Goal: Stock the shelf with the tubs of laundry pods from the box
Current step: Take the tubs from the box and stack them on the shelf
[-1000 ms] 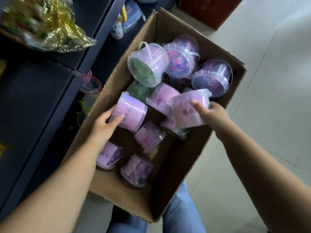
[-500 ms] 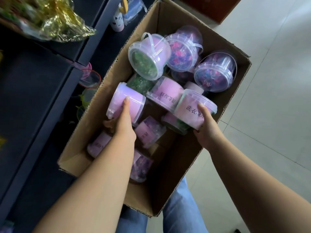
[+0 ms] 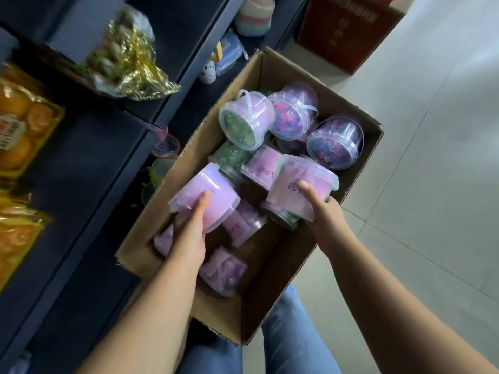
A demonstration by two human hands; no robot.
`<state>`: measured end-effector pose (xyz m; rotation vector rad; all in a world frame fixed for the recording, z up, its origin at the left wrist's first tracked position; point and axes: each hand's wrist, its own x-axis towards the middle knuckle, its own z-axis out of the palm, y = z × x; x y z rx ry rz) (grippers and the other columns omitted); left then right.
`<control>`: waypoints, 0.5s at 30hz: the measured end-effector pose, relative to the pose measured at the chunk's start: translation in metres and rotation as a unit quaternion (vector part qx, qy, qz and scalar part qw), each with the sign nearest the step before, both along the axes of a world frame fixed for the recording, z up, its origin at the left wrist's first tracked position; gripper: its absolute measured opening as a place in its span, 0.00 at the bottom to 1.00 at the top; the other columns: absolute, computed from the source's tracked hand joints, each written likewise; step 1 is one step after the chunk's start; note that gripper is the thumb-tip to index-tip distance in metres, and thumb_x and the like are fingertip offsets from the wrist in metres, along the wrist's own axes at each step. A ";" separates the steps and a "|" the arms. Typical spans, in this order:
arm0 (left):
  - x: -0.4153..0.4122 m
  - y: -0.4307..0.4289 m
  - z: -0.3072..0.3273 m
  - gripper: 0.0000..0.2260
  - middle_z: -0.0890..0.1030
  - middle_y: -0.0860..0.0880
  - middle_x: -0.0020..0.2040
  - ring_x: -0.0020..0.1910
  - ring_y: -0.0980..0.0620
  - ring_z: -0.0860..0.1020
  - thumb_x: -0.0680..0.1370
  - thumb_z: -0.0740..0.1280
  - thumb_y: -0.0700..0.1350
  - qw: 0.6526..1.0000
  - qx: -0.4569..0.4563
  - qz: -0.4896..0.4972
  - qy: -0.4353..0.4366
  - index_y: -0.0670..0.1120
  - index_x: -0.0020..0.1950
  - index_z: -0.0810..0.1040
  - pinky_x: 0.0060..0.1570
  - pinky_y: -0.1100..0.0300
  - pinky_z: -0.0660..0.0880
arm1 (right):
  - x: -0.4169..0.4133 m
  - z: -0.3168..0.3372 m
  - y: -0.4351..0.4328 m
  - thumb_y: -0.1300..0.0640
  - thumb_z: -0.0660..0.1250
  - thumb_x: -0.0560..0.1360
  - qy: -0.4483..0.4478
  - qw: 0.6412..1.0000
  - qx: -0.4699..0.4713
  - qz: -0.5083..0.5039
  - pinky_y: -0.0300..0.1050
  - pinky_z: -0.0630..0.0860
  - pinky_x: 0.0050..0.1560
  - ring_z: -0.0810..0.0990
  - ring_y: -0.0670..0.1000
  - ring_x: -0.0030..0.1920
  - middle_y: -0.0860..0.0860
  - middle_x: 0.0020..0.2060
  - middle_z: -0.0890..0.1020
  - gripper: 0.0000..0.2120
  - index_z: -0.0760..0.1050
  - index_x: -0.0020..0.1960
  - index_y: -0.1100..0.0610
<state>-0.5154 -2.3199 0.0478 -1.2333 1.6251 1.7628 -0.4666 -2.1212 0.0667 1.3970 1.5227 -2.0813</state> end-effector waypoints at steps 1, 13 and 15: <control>0.006 -0.006 0.017 0.34 0.76 0.50 0.64 0.62 0.51 0.74 0.65 0.73 0.60 1.000 0.001 -0.025 0.015 0.47 0.66 0.71 0.65 0.51 0.69 | -0.003 0.014 -0.006 0.37 0.78 0.53 0.020 1.000 -0.008 0.018 0.42 0.79 0.50 0.83 0.48 0.48 0.53 0.48 0.84 0.41 0.76 0.58 0.61; 0.046 -0.102 0.232 0.41 0.81 0.52 0.55 0.56 0.56 0.78 0.50 0.77 0.66 0.931 -0.054 -0.065 0.355 0.51 0.58 0.73 0.56 0.58 0.74 | -0.030 0.187 -0.083 0.36 0.79 0.47 0.257 0.907 -0.108 0.314 0.46 0.79 0.54 0.81 0.50 0.53 0.49 0.49 0.84 0.42 0.74 0.56 0.53; 0.062 -0.118 0.257 0.44 0.80 0.52 0.57 0.59 0.53 0.76 0.51 0.77 0.66 0.919 -0.064 -0.043 0.387 0.50 0.62 0.71 0.58 0.58 0.73 | -0.027 0.212 -0.100 0.37 0.80 0.47 0.290 0.889 -0.109 0.338 0.42 0.79 0.48 0.82 0.49 0.50 0.48 0.47 0.85 0.42 0.74 0.56 0.54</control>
